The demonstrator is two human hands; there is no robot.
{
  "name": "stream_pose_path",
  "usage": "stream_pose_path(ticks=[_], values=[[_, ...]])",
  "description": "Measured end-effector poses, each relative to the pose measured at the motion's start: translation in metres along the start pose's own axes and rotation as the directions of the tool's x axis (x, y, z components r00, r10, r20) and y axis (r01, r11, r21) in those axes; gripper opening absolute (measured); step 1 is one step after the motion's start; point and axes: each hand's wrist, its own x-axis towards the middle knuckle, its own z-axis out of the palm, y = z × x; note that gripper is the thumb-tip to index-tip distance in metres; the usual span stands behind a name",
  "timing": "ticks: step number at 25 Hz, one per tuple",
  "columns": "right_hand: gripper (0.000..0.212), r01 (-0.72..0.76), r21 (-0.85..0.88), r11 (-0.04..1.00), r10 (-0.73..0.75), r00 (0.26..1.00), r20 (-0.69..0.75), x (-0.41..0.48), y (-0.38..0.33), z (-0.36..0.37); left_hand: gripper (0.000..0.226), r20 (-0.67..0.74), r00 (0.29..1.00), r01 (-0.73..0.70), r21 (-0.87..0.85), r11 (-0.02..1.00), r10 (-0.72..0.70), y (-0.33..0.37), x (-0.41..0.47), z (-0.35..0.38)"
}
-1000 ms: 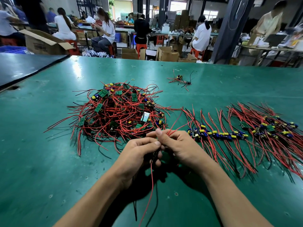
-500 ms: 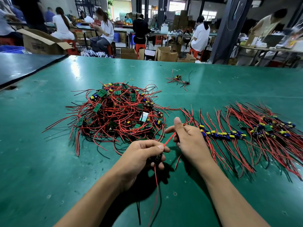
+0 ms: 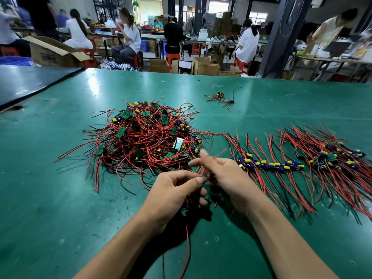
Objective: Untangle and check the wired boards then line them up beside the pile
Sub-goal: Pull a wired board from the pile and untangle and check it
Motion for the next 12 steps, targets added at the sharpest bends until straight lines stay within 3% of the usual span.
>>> stream_pose_path(ticks=[2,5,7,12], values=[[0.038,-0.07,0.0,0.998,0.069,0.989,0.134,-0.005,0.002,0.003,0.014,-0.023,0.999,-0.021,0.009,1.0,0.022,0.0,0.001,-0.002],[0.034,-0.064,0.003,0.998,0.063,0.987,0.15,-0.007,0.005,0.006,0.014,-0.027,1.0,-0.014,0.012,1.0,0.015,0.0,0.002,-0.005],[0.037,-0.032,0.014,0.999,0.03,0.996,0.089,-0.006,0.004,0.006,0.014,-0.036,0.999,-0.002,0.016,1.0,0.002,-0.001,0.002,-0.005],[0.043,0.068,-0.096,0.993,-0.089,0.97,-0.228,0.004,0.003,-0.003,0.012,-0.038,0.999,0.022,0.042,0.999,-0.021,0.0,0.003,-0.003]])
